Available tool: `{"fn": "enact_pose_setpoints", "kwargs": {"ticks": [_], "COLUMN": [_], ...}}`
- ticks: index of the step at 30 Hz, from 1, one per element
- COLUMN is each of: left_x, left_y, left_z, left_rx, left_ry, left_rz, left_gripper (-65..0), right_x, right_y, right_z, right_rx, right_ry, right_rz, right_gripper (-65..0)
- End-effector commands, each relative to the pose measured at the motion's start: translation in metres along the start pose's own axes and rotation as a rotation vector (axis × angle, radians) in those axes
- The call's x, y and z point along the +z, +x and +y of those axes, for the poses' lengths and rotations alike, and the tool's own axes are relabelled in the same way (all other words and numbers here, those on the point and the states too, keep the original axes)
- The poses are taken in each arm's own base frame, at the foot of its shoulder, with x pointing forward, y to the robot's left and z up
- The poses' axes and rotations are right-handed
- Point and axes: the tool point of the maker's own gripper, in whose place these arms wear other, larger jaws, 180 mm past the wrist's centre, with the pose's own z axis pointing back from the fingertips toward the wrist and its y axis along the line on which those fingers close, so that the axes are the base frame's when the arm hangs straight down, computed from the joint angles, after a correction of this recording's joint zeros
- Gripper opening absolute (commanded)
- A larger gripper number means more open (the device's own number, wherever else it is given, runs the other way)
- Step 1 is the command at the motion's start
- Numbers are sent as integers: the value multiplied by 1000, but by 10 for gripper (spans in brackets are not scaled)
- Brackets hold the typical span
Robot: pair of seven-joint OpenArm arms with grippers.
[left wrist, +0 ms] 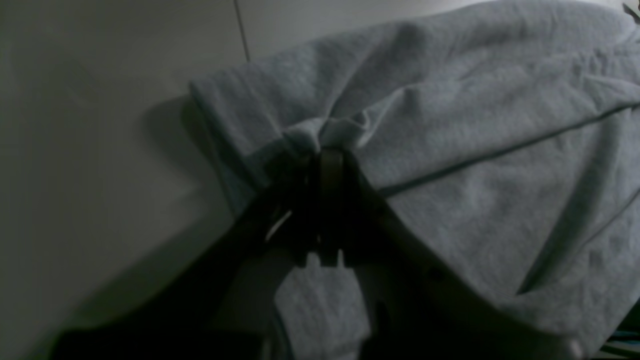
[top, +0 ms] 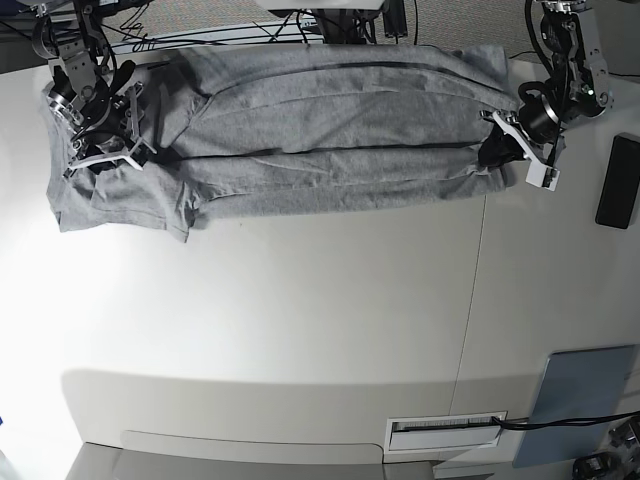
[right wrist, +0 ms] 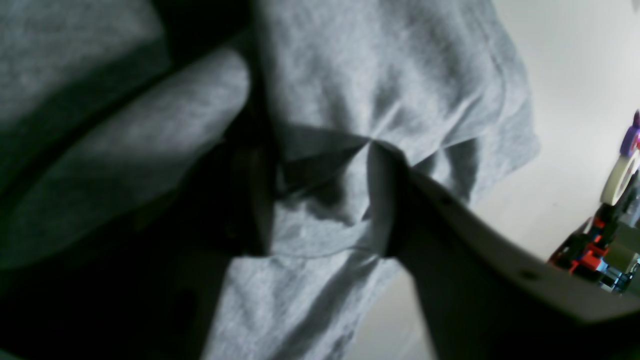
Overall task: Fold the T-shirt properly
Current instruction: 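Regrasp the folded strip near the collar end with the right gripper, then press and straighten the folded strip ends with both grippers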
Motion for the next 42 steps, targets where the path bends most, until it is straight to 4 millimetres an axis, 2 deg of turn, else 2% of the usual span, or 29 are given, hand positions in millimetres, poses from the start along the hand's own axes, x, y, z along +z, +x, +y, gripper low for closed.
{"fn": "enact_pose_setpoints", "kwargs": {"ticks": [1,4,8,11,16,21,25,33,42], "left_x": [4,4,4,4,4,4,4,7,12], "left_y": [13,13,13,12,12,12,8,8,8], "left_z": [1,1,1,1,1,1,1,7,16], "left_rx": [-20,-22,-22,-22,-22,-23,-23,-39,-72], "left_ry": [-2,-1,-1,-1,-1,-1,-1,9,40], "left_rz": [-37,-36,-36,-36,-36,-31,-13,5,31], "left_gripper": [-650,-650,-650,-650,-650,-650,-650,-650,-650], "right_x": [3,3,3,5,24,54,66,71,71], "right_y": [3,5,5,4,13,22,20,0,-2], "right_z": [-14,-17,-20,-23,-36,-59,-55,-42,-37], "right_rx": [11,11,16,24,51,120,161,194,197], "right_ry": [-36,-43,-53,-64,-115,-200,-218,-220,-208], "right_rz": [-12,-15,-12,4,31,35,50,119,125], "right_gripper": [-424,-522,-535,-593,-650,-650,-650,-650,-650]}}
